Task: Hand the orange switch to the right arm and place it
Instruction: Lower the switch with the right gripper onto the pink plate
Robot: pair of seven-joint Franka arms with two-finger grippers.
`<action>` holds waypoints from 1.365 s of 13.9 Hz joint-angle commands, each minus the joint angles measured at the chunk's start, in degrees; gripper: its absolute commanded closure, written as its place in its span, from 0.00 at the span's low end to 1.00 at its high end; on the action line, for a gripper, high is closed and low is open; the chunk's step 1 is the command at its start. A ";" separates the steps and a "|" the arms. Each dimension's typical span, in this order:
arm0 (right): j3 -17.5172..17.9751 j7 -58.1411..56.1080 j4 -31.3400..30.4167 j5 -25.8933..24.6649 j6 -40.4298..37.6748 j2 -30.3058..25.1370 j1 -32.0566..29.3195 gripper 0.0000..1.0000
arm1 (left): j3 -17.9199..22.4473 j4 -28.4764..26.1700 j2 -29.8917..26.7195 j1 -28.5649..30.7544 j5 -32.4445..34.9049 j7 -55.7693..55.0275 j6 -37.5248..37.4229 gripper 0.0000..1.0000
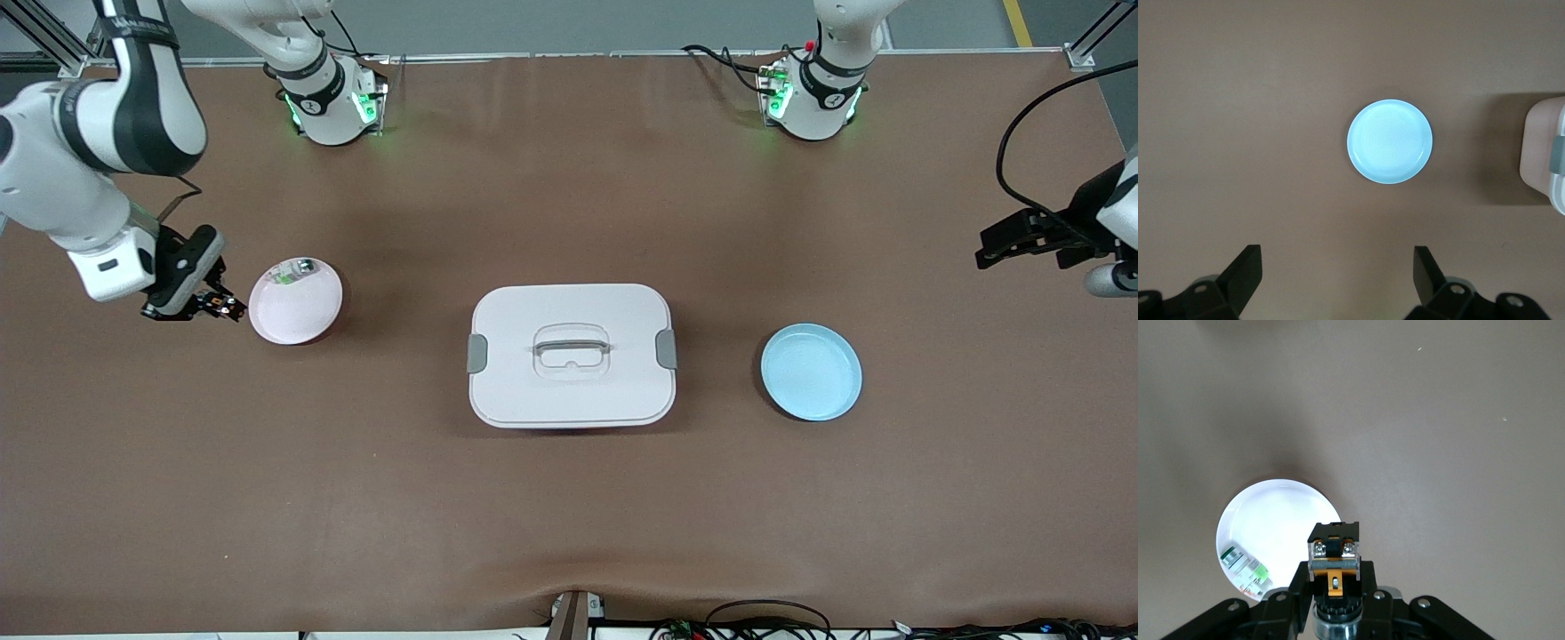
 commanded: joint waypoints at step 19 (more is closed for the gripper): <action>0.59 -18.34 -19.47 -0.78 32.03 12.54 -0.04 1.00 | 36.13 -3.70 -5.24 -32.66 -1.27 3.39 0.57 0.00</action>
